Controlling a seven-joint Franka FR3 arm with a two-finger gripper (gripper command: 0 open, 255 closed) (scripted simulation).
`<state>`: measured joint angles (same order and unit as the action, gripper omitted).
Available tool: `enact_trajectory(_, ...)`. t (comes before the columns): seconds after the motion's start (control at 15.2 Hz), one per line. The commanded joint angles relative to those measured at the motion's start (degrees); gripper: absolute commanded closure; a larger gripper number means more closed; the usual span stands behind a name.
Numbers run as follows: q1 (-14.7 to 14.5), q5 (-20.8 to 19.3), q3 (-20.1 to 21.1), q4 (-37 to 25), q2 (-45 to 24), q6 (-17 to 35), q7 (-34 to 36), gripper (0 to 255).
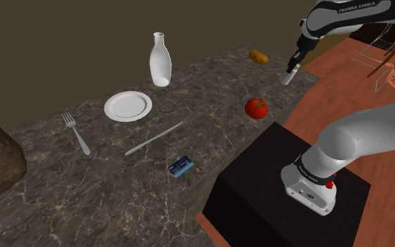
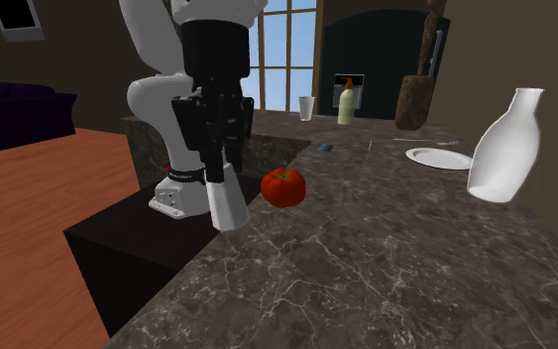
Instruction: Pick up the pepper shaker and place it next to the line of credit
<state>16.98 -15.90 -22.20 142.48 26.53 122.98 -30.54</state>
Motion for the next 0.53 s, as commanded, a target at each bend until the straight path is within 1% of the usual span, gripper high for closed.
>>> enact_trajectory(0.0, 0.0, 0.1, 0.3, -1.2, 0.7, -1.9, -0.1, 255)
enact_trajectory(0.46, -0.2, 0.8, 1.2, -5.5, 2.1, -7.6, -0.5, 255)
